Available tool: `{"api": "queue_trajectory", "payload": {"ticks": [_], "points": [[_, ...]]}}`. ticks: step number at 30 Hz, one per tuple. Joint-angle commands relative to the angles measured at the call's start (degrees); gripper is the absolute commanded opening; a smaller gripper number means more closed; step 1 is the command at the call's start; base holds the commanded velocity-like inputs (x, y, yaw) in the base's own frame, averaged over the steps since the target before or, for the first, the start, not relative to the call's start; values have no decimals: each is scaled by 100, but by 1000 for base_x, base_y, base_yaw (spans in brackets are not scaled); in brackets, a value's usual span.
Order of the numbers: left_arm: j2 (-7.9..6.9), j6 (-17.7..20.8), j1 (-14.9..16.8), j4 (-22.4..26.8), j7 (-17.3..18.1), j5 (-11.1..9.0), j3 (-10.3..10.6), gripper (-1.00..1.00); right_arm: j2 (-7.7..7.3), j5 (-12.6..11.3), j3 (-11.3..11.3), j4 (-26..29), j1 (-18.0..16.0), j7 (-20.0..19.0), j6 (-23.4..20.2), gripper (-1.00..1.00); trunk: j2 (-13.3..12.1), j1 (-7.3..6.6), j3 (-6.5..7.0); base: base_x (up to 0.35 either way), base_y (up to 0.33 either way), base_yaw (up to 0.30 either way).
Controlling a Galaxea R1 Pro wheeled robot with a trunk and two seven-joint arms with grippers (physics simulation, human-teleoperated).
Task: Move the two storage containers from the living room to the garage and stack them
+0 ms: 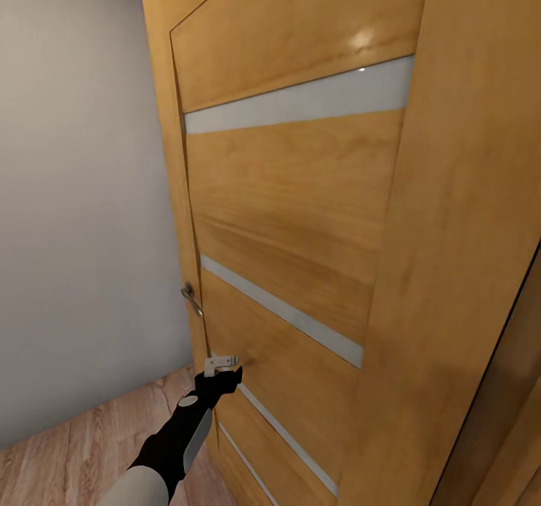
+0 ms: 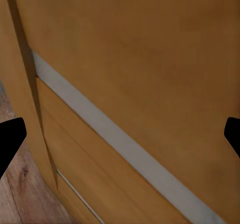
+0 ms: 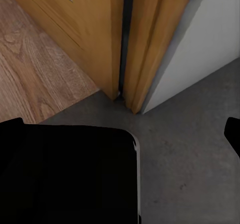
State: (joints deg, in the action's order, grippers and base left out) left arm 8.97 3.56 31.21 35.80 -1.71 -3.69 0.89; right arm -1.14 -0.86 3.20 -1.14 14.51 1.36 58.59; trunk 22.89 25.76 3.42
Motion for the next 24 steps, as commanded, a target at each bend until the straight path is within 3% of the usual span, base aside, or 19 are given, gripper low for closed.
{"api": "queue_trajectory", "payload": {"ticks": [1,7,20,24], "points": [[1,30,0,12,-4,-53,17,100,-2,-10,32,-6,-1,14,18,100,3,2,1,0,0,0],[6,30,0,9,-4,-53,17,100,-1,-10,32,-2,-1,21,9,100,3,2,1,0,0,-45],[8,30,0,10,4,-53,17,100,-2,-10,32,-1,-1,21,3,100,3,2,1,0,0,-244],[8,30,1,11,4,-53,17,100,-1,-10,32,-1,-1,22,3,100,3,2,1,0,0,-74]]}}
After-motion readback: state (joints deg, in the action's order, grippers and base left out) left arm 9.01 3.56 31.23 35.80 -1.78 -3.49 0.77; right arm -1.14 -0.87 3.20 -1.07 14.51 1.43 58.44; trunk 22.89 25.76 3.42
